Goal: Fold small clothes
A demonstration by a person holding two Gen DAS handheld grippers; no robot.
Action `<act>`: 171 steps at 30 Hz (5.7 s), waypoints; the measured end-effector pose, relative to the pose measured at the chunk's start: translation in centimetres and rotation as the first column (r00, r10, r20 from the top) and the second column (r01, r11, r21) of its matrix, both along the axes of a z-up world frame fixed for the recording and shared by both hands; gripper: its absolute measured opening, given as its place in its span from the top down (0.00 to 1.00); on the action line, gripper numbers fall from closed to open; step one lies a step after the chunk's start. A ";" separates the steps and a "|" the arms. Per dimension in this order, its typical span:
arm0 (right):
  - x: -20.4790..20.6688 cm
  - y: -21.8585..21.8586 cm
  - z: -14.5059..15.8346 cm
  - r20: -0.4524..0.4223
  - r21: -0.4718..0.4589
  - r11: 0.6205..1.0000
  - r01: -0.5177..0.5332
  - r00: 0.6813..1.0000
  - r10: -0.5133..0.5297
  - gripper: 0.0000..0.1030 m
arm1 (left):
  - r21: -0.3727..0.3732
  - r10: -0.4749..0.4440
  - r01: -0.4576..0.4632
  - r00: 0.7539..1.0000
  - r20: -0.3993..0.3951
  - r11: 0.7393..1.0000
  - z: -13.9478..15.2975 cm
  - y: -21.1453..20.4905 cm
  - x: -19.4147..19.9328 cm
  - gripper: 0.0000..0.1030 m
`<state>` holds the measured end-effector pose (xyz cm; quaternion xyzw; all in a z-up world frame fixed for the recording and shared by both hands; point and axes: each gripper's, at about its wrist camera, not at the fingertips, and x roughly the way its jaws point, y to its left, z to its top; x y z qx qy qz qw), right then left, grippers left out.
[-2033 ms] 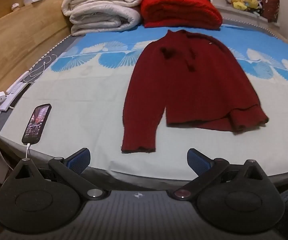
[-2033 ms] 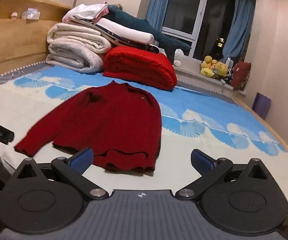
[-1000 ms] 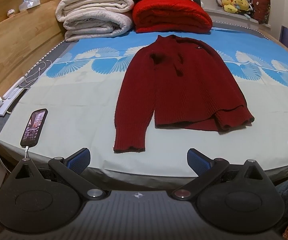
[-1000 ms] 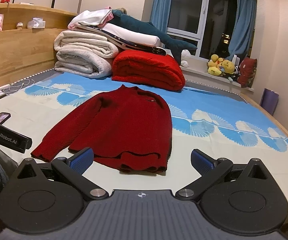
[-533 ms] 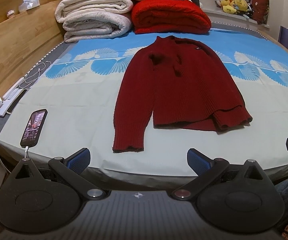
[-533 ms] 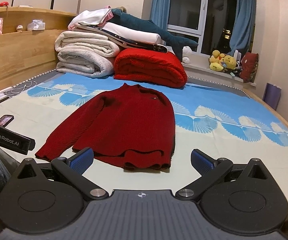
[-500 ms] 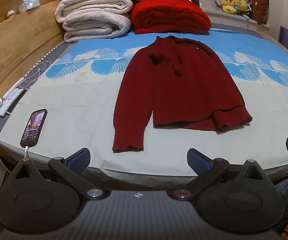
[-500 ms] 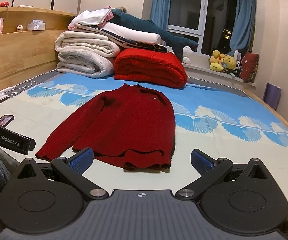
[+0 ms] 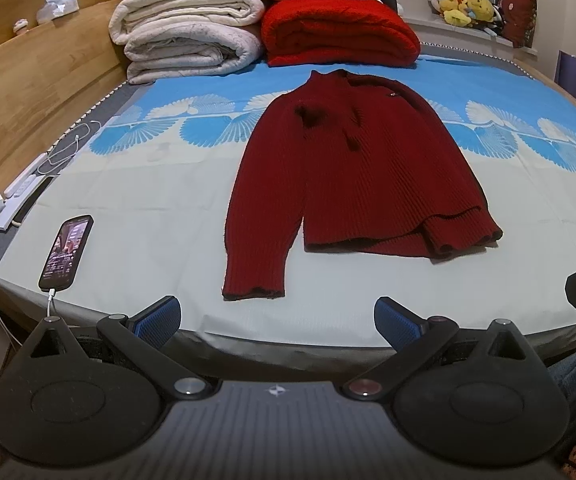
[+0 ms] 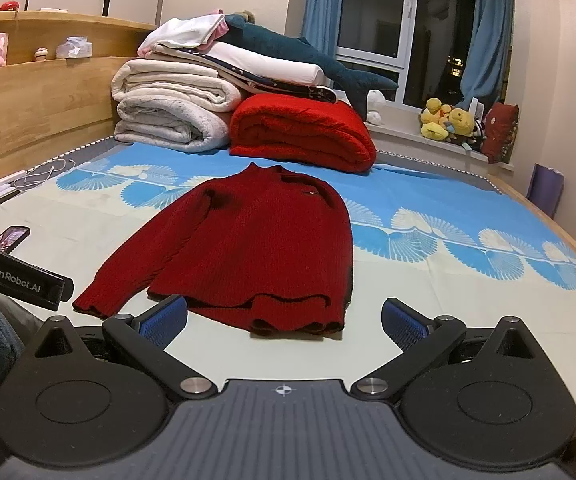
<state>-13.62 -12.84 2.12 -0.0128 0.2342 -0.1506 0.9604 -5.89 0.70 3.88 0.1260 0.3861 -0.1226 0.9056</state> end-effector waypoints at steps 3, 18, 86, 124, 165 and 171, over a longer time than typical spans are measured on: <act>0.0 0.0 0.0 0.000 0.000 1.000 0.000 1.000 0.000 0.01 | 0.000 -0.001 0.001 1.000 -0.001 1.000 -0.1 -0.1 0.0 0.00; 0.1 0.2 -0.1 0.001 0.002 1.000 -0.005 1.000 0.005 0.01 | -0.001 -0.008 0.008 1.000 -0.004 1.000 -0.5 -0.1 0.0 0.00; 18.3 -24.5 -7.7 -0.274 0.422 0.851 0.314 0.938 -0.211 0.30 | 0.012 0.039 -0.038 0.974 -0.222 0.999 -8.9 -1.0 32.5 0.07; 22.9 -2.7 -14.2 -0.279 0.152 0.903 -0.402 0.859 0.429 0.24 | -0.098 0.388 -0.405 0.908 -0.158 0.909 -9.4 6.7 35.3 0.93; 20.5 0.9 -5.5 -0.285 -0.235 0.763 -0.602 0.794 0.538 0.76 | -0.032 0.195 -0.211 0.944 -0.267 0.977 -11.1 4.6 33.4 0.92; 19.0 -5.2 -6.6 -0.242 0.095 0.858 -0.505 0.824 0.512 0.46 | -0.043 0.182 -0.202 0.943 -0.278 0.978 -11.2 5.2 33.6 0.92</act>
